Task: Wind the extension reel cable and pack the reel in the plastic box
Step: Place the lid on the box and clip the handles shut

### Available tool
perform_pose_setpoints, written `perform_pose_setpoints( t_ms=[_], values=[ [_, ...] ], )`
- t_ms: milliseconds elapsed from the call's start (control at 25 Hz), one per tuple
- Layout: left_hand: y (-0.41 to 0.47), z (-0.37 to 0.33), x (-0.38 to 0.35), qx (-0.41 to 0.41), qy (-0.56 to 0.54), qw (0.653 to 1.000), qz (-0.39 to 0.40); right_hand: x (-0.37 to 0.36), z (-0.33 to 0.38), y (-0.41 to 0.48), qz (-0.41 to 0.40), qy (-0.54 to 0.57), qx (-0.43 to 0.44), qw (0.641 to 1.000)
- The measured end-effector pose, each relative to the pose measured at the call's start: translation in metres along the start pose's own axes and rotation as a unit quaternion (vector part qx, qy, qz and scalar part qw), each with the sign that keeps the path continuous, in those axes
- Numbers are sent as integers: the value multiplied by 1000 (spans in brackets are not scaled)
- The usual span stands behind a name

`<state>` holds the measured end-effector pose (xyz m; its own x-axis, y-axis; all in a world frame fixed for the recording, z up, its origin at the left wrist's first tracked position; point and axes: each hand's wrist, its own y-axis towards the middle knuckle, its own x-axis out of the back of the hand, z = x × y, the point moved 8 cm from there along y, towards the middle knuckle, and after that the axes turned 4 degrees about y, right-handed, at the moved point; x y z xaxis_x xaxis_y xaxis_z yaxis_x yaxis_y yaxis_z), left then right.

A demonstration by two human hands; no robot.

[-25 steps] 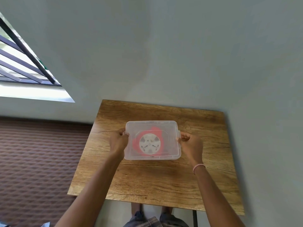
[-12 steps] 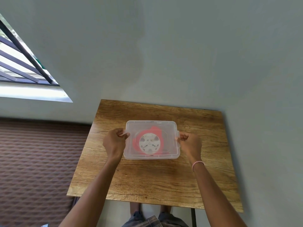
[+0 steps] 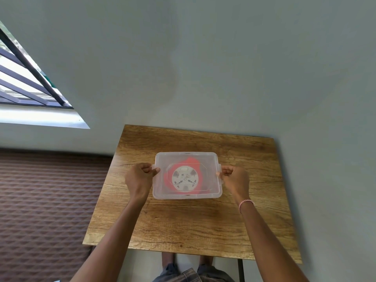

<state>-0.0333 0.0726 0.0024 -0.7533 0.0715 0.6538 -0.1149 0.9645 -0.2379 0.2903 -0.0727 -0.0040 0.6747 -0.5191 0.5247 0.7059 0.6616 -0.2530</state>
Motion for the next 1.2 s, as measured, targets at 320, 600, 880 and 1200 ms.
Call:
perform_pose_setpoints(
  t_ms=[320,600,880,1200],
  values=[
    [8,5,-6,-3,6,1000,17,-2,-6,7,1,7,-20,1000],
    [32,24,-21,87,-61,985,138,-7,-29,17,37,103,-108,988],
    [17,32,-37,209,-125,918,313,-34,-47,11,266,277,-265,884],
    [24,26,-27,118,-103,967,203,-19,-43,23,182,198,-209,940]
  ],
)
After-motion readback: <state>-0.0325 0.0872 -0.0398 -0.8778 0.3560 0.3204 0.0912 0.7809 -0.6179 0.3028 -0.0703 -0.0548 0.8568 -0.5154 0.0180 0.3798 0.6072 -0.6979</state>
